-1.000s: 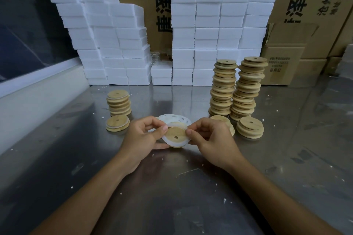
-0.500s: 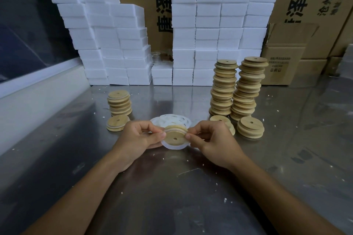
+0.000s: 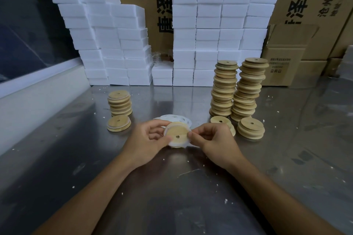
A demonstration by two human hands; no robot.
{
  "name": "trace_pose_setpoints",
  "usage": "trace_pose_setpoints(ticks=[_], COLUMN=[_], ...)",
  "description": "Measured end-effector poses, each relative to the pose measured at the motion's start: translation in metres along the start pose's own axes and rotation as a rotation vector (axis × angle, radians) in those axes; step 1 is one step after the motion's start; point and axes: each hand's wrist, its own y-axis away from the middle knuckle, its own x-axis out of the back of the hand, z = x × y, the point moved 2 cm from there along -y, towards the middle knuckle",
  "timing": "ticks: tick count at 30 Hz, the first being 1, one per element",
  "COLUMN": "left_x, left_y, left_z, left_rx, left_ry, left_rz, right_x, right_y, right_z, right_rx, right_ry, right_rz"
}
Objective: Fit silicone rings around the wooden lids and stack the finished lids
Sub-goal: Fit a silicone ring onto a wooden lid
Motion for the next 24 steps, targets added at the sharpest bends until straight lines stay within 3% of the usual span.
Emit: trace_pose_setpoints(ticks=[6,11,18,24], left_x=[-0.003,-0.006,-0.009,-0.011], left_y=[0.002,0.004,0.005,0.004], left_z=[0.004,0.009,0.012,0.016], left_rx=[0.201,0.260,0.175,0.057], left_ry=[0.362,0.502,0.308,0.087], left_rz=[0.013,-0.013,-0.036,0.061], right_x=[-0.002,-0.006,-0.006,-0.007], right_y=[0.001,0.003,0.003,0.003], right_z=[-0.003,-0.007,-0.010,-0.010], right_rx=[-0.061,-0.149,-0.027,0.050], right_ry=[-0.164,-0.402,-0.222,-0.066], right_rz=[0.025,0.005,0.029,-0.018])
